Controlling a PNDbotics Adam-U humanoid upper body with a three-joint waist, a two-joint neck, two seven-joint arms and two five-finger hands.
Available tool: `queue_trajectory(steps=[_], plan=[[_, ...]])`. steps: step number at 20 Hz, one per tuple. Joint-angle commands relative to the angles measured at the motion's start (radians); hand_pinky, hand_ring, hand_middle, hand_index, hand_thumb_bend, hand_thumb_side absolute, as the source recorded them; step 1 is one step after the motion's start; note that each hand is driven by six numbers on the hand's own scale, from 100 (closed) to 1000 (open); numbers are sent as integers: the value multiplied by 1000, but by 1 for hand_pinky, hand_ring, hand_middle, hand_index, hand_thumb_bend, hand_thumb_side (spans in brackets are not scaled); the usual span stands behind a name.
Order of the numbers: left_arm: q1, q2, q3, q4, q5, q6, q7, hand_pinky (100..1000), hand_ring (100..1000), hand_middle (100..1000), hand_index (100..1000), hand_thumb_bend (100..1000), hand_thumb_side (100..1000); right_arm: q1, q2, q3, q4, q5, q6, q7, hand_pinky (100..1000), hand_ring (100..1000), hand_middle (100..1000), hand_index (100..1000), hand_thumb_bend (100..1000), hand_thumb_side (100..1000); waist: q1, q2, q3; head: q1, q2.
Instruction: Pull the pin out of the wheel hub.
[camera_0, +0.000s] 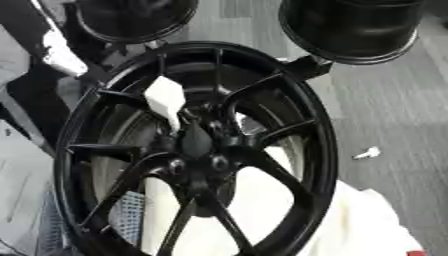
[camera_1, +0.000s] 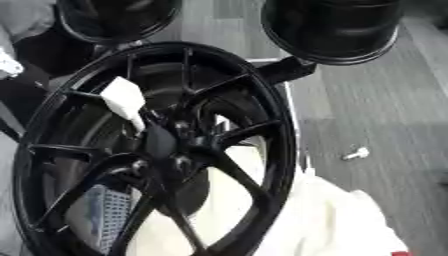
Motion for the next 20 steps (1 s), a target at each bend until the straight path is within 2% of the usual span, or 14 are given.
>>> queue_trajectory(steps=[1,12,20], plan=[[-32,-11,-17,26,10,-6,-8,835,794,748,848,607,374,-23,-19,-7,-1,7,-2,3,879,818,738,803,100,560,-1,-24,-5,1,-6],[-37,-63,-96,106,82,-3,-8,830,791,727,854,652,378,-32,-6,-3,11,7,-6,0,879,817,736,801,100,562,6,-29,-16,11,8],[-34,-86,-122,132,93,12,-8,820,780,713,853,676,366,-34,3,-1,15,6,-8,-1,878,817,735,800,100,566,6,-33,-21,17,17]])
